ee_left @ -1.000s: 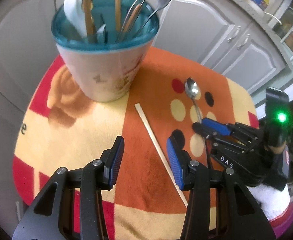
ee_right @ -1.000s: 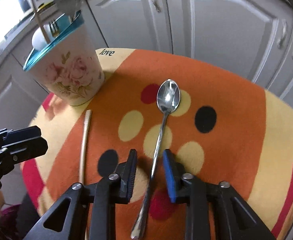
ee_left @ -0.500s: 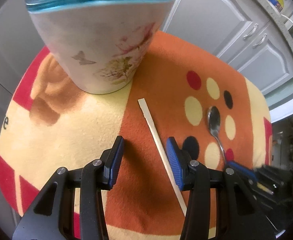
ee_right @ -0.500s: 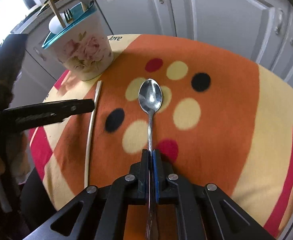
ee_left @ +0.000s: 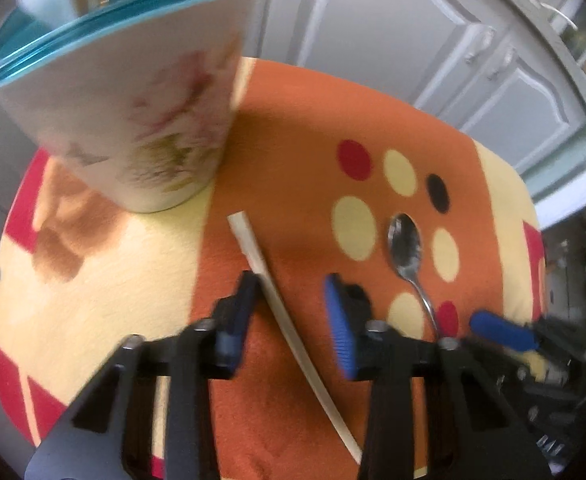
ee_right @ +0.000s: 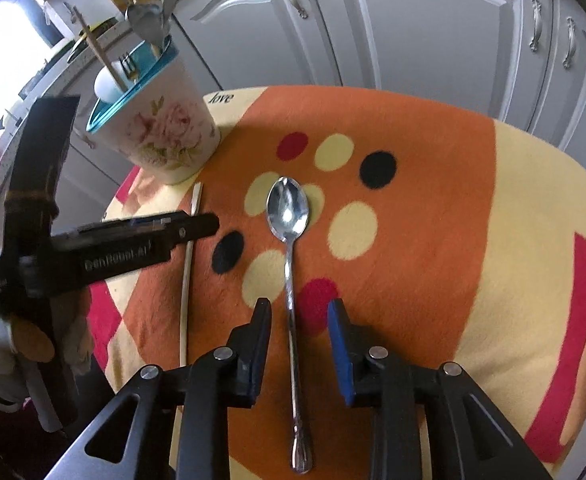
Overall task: Organize utensils
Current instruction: 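Close the left tool on the wooden chopstick while the right tool grasps the steel spoon, then lift the chopstick and spoon and carry them over the cup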
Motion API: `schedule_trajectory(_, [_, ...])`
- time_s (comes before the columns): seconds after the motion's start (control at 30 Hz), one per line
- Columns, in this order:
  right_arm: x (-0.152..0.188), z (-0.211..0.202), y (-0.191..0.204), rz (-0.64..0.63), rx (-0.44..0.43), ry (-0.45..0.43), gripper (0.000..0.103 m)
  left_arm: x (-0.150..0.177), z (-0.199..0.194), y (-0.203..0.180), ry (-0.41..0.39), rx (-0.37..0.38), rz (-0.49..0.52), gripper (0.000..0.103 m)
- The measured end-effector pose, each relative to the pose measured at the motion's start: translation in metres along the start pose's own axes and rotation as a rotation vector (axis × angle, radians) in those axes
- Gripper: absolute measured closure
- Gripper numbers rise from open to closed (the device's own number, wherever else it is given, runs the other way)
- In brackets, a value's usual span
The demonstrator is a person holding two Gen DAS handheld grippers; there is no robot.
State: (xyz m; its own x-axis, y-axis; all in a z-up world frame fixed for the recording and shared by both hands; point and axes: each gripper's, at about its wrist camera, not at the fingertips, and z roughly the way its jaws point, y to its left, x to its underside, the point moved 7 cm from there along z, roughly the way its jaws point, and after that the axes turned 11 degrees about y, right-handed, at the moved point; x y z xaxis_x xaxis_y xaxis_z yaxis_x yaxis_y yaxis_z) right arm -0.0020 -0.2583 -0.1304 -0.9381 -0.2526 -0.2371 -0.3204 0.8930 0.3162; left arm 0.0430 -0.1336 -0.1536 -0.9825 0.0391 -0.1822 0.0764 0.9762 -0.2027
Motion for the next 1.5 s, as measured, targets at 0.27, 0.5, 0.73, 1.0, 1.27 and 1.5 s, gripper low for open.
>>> schedule_trajectory(0.27, [-0.036, -0.004, -0.009, -0.035, -0.019, -0.046, 0.071, 0.010, 0.000, -0.011, 0.074, 0.129, 0.063, 0.096])
schedule_trajectory(0.5, [-0.068, 0.020, 0.005, -0.220, -0.096, -0.029, 0.071, -0.002, -0.003, -0.003, 0.060, 0.083, 0.023, 0.085])
schedule_trajectory(0.73, [-0.073, 0.037, 0.010, -0.356, -0.131, -0.017, 0.071, -0.016, 0.002, -0.011, 0.051, 0.026, 0.006, 0.076])
schedule_trajectory(1.0, [-0.071, 0.038, 0.005, -0.328, -0.217, 0.002, 0.095, -0.031, 0.013, -0.025, 0.042, -0.024, 0.052, 0.094])
schedule_trajectory(1.27, [-0.062, 0.026, -0.007, -0.279, -0.199, 0.019, 0.101, -0.028, 0.011, -0.021, 0.063, 0.055, 0.036, 0.098])
schedule_trajectory(1.5, [-0.071, 0.034, -0.002, -0.312, -0.184, 0.039, 0.089, -0.021, 0.009, -0.019, 0.069, 0.057, 0.035, 0.098])
